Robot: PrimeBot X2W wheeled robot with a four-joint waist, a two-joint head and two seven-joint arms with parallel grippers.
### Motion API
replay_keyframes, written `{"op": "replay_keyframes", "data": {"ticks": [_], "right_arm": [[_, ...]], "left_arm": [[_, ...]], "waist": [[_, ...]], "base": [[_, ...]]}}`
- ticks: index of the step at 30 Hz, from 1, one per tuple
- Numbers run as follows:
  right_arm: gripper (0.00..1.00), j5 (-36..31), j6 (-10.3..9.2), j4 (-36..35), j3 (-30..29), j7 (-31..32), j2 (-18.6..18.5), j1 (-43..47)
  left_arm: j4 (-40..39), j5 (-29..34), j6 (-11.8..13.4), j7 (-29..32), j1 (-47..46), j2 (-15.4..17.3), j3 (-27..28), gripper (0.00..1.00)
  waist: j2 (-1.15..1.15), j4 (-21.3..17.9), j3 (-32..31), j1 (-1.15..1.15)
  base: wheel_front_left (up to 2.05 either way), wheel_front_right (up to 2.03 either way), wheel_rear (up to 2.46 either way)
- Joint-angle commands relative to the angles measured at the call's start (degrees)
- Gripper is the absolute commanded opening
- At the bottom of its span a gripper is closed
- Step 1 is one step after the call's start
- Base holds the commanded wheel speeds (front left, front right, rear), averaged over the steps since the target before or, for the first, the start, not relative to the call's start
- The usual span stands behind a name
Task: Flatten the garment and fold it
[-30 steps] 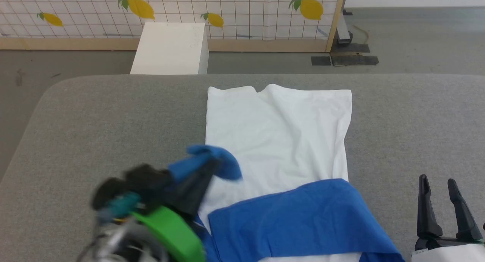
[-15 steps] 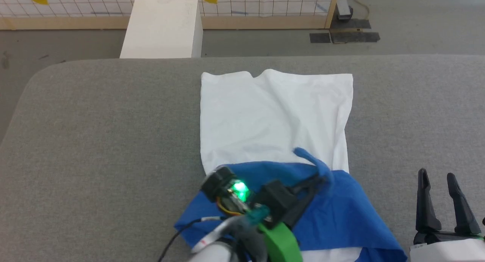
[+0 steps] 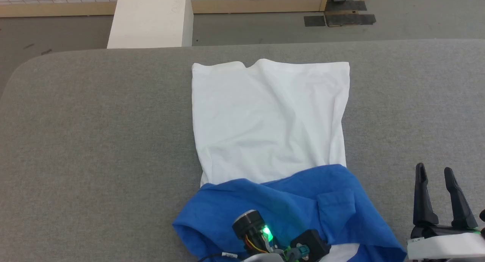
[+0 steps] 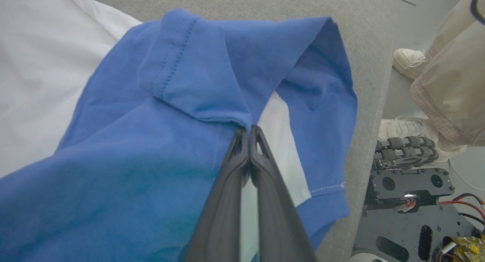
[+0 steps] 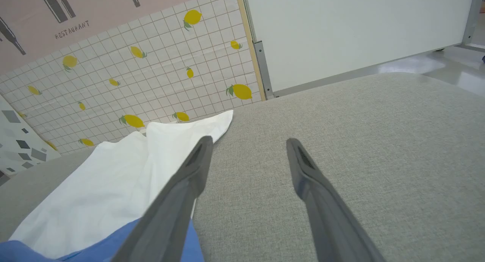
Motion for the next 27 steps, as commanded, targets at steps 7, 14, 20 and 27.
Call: {"op": "replay_keyframes", "data": {"ticks": [7, 14, 20, 27], "right_arm": [[1.0, 0.21, -0.08, 0.7, 0.28, -0.7, 0.05, -1.59], [1.0, 0.09, -0.08, 1.33, 0.16, -0.75, 0.05, -1.45], [1.0, 0.01, -0.08, 1.55, 0.01, -0.46, 0.05, -0.71], [1.0, -0.3, -0.08, 0.82, -0.46, 0.12, 0.05, 0.16]], "left_arm": [[7.28, -2.99, -0.38, -0.9, -3.68, -1.69, -1.29, 0.0], [8.78, -6.72, 0.38, -4.54, -3.52, -2.99, 1.63, 1.0], [3.32, -11.63, 1.22, -5.58, -1.37, -1.94, 5.6, 1.0], [-8.17, -13.88, 7.93, -10.37, 2.76, 2.87, 14.06, 1.0]], "waist": [[0.0, -0.18, 0.53, 0.0], [0.0, 0.08, -0.14, 0.0], [0.0, 0.61, -1.39, 0.0], [0.0, 1.35, -2.64, 0.0]], "base": [[0.0, 0.0, 0.0], [0.0, 0.0, 0.0], [0.0, 0.0, 0.0], [0.0, 0.0, 0.0]]}}
